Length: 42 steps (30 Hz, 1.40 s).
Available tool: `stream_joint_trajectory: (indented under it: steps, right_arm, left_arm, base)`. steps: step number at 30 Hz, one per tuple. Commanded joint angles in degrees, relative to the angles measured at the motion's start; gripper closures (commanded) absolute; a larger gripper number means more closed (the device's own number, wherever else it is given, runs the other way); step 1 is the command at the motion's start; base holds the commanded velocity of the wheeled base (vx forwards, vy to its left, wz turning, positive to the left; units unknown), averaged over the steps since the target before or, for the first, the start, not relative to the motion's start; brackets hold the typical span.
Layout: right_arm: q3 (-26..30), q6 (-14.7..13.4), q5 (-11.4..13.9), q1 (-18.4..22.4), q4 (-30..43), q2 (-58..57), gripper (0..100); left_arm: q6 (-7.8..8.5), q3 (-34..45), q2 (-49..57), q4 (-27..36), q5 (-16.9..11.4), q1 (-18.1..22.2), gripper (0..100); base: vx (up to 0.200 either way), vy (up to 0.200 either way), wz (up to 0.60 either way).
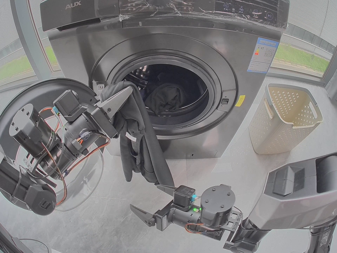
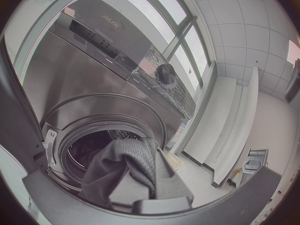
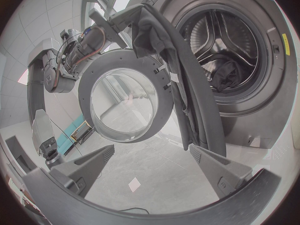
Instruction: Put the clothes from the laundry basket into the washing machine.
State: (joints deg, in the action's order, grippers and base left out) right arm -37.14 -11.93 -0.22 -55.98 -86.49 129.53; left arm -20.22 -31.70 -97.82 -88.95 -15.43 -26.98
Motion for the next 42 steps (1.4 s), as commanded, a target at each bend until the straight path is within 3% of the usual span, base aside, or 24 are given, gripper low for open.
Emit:
stream_joint_trajectory:
  steps: [1, 8, 15, 24, 26, 29, 36, 37, 42]
  right_arm:
    - [-8.7, -0.6, 0.0, 0.0, 1.9, 7.0, 0]
    - [-22.0, -0.9, 0.1, 3.3, 11.3, 9.5, 0]
    - [-32.7, -0.8, 0.1, 5.8, 16.1, 15.1, 0]
    - [-41.8, 0.1, -0.8, 9.4, 18.6, 20.7, 0]
    - [-44.9, 2.1, -2.7, 10.5, 18.6, 22.5, 0]
    - [-48.3, 2.8, -3.6, 10.7, 18.4, 23.8, 0]
    - [-50.9, 2.9, -4.0, 10.6, 18.6, 24.2, 0]
    - [-50.9, 2.9, -4.0, 10.6, 18.4, 24.4, 100]
    - [-50.4, 2.9, -3.9, 10.7, 17.3, 24.5, 100]
  left_arm:
    - [0.01, 0.4, 0.3, -0.3, 0.0, 0.0, 100]
    - [0.80, 0.6, 0.1, -0.3, 0.0, -0.1, 100]
    - [0.80, 0.6, 0.2, -0.3, 0.0, 0.0, 100]
    - [0.89, 0.7, 0.5, -0.3, -0.1, 0.0, 100]
    - [0.89, 0.7, 0.7, -0.3, -0.1, 0.0, 100]
    - [0.98, 1.1, 0.8, -0.4, -0.1, 0.0, 100]
    - [0.98, 1.3, 0.8, -0.4, -0.1, 0.2, 100]
    - [0.98, 1.3, 0.7, -0.4, -0.1, 0.3, 100]
    - [0.98, 1.2, 0.5, -0.4, -0.1, 0.6, 100]
  base:
    - [0.000, 0.000, 0.00]
    - [0.000, 0.000, 0.00]
    - [0.000, 0.000, 0.00]
    - [0.000, 0.000, 0.00]
    - [0.000, 0.000, 0.00]
    - [0.000, 0.000, 0.00]
    - [0.000, 0.000, 0.00]
    - [0.000, 0.000, 0.00]
    - [0.000, 0.000, 0.00]
